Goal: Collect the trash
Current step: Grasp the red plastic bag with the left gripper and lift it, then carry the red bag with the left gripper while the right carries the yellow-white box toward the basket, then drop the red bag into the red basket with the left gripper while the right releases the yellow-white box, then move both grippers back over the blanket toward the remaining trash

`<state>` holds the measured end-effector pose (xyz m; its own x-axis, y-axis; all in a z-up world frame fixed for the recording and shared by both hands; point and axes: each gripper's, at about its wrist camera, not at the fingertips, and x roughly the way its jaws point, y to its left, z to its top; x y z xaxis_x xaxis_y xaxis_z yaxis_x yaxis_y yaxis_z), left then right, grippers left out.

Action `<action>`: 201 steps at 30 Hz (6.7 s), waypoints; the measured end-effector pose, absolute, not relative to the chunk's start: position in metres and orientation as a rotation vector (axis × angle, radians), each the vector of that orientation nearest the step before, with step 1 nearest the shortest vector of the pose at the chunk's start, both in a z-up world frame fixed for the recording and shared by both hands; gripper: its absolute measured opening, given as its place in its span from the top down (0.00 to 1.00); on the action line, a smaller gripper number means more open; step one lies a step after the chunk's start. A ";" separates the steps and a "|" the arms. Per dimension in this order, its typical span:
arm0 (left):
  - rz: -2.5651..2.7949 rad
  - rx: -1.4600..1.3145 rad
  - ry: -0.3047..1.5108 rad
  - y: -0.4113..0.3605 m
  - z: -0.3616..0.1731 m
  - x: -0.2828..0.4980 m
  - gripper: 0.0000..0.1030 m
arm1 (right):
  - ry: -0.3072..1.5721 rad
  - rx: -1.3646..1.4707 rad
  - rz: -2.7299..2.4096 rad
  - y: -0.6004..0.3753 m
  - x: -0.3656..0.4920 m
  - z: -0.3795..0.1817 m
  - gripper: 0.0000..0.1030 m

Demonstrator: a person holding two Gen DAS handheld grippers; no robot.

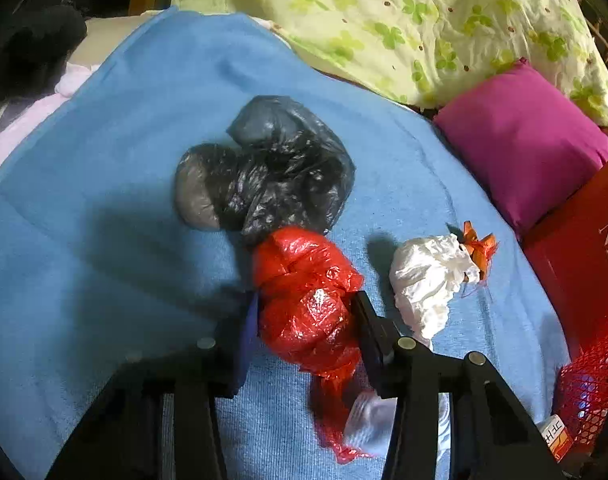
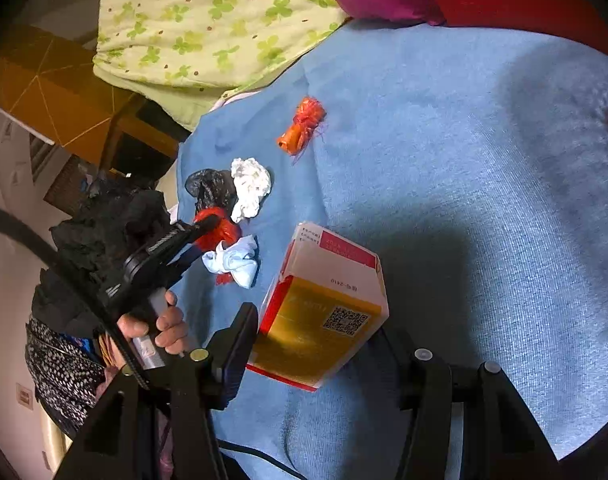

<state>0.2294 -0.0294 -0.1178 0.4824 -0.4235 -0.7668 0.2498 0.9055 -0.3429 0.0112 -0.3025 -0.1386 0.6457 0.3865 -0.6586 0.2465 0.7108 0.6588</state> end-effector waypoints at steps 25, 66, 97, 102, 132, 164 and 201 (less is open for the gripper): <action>-0.499 0.037 0.558 -0.043 0.009 0.043 0.59 | 0.623 0.578 0.097 -0.313 -0.061 -0.029 0.44; -0.557 0.394 0.485 -0.199 0.068 -0.076 0.58 | 0.366 0.529 -0.108 -0.404 -0.186 0.035 0.43; -0.664 0.436 0.472 -0.261 0.073 -0.099 0.58 | 0.305 0.593 -0.237 -0.460 -0.229 0.030 0.43; -0.686 0.445 0.465 -0.271 0.073 -0.103 0.58 | 0.280 0.624 -0.282 -0.476 -0.246 0.030 0.43; -0.890 0.293 0.576 -0.272 0.049 -0.079 0.33 | 0.257 0.663 -0.353 -0.498 -0.272 0.029 0.43; -0.267 0.083 0.743 0.017 -0.062 0.040 0.33 | 0.617 0.434 0.082 -0.299 -0.094 -0.008 0.41; -0.120 -0.069 0.800 0.070 -0.079 0.189 0.33 | 1.020 0.309 0.406 -0.144 0.099 -0.165 0.73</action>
